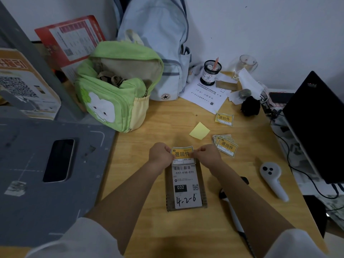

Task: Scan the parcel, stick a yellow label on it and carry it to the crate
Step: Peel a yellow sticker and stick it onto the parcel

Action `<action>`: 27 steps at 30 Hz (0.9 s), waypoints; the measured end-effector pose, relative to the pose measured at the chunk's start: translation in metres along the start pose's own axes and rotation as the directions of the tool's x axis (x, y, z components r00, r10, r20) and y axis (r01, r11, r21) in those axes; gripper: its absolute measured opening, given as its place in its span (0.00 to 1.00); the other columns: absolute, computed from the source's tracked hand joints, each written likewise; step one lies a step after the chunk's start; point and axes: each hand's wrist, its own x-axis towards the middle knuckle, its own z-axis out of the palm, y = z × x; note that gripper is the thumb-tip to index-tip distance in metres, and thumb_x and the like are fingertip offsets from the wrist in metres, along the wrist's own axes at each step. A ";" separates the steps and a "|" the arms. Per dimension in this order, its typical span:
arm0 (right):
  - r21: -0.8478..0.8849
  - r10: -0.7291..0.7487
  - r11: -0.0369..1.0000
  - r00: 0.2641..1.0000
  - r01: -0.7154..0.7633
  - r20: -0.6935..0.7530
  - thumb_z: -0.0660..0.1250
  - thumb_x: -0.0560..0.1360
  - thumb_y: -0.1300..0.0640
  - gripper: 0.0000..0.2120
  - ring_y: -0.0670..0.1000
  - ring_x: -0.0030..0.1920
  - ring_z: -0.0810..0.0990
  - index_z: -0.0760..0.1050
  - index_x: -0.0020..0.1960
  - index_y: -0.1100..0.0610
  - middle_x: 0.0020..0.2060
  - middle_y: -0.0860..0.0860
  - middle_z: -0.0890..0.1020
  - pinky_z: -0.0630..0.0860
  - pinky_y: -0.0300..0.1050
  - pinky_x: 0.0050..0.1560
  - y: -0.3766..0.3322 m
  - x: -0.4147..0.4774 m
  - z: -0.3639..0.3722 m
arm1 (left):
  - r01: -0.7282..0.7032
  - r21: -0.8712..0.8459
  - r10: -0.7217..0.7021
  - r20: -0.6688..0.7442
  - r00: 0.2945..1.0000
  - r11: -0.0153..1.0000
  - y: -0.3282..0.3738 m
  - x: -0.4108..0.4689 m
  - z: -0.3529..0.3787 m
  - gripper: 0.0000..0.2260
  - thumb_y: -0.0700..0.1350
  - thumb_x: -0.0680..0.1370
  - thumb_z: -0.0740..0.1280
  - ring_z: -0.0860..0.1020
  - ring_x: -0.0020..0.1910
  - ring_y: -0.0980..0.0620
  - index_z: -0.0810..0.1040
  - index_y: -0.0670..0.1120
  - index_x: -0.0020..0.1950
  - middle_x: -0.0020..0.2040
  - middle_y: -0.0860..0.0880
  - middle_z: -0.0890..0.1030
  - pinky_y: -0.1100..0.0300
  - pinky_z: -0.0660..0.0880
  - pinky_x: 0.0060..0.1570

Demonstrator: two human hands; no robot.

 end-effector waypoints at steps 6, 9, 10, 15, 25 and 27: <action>-0.057 -0.018 0.998 1.000 0.017 -0.010 0.74 0.69 0.55 0.12 0.51 0.38 0.78 0.81 0.41 0.65 0.42 0.60 0.86 0.73 0.46 0.39 0.001 0.000 0.001 | -0.049 0.139 0.056 -0.044 0.997 0.989 0.001 -0.001 0.004 0.06 0.36 0.71 0.71 0.77 0.42 0.48 0.76 0.44 0.39 0.42 0.46 0.79 0.59 0.72 0.39; -0.106 -0.040 0.994 0.999 0.038 -0.019 0.74 0.69 0.53 0.13 0.51 0.36 0.78 0.81 0.39 0.64 0.40 0.59 0.86 0.72 0.46 0.38 0.000 0.000 0.001 | -0.053 0.201 0.067 -0.062 0.996 0.978 0.002 0.000 0.006 0.11 0.35 0.71 0.69 0.76 0.40 0.46 0.72 0.45 0.32 0.41 0.45 0.79 0.58 0.72 0.37; -0.124 -0.042 0.991 0.999 0.039 -0.025 0.74 0.69 0.53 0.13 0.51 0.35 0.78 0.80 0.36 0.63 0.39 0.59 0.85 0.72 0.46 0.37 -0.001 -0.001 0.001 | -0.052 0.213 0.068 -0.066 0.996 0.976 0.002 0.000 0.006 0.11 0.35 0.71 0.69 0.76 0.40 0.46 0.72 0.45 0.32 0.41 0.44 0.79 0.58 0.72 0.37; -0.210 -0.042 0.977 0.998 0.031 -0.046 0.73 0.69 0.50 0.15 0.51 0.33 0.76 0.72 0.29 0.55 0.33 0.56 0.82 0.71 0.45 0.36 -0.001 -0.002 0.001 | -0.111 0.294 0.144 -0.095 0.985 0.949 -0.001 -0.004 0.010 0.05 0.38 0.73 0.68 0.78 0.45 0.45 0.78 0.40 0.48 0.51 0.42 0.78 0.56 0.71 0.38; -0.281 -0.179 0.950 0.975 0.136 -0.133 0.74 0.69 0.52 0.16 0.50 0.40 0.75 0.67 0.34 0.51 0.36 0.48 0.75 0.73 0.47 0.41 0.003 -0.009 0.006 | -0.223 0.402 0.302 -0.144 0.942 0.888 -0.009 -0.015 0.005 0.06 0.44 0.73 0.70 0.76 0.52 0.46 0.77 0.48 0.49 0.53 0.47 0.76 0.51 0.75 0.50; -0.363 -0.312 0.901 0.937 0.239 -0.158 0.73 0.69 0.55 0.11 0.51 0.47 0.75 0.71 0.36 0.51 0.43 0.48 0.75 0.73 0.46 0.46 0.002 -0.011 0.009 | -0.288 0.480 0.385 -0.115 0.916 0.829 -0.009 -0.016 0.007 0.08 0.42 0.75 0.68 0.74 0.57 0.47 0.79 0.50 0.53 0.55 0.48 0.75 0.52 0.70 0.55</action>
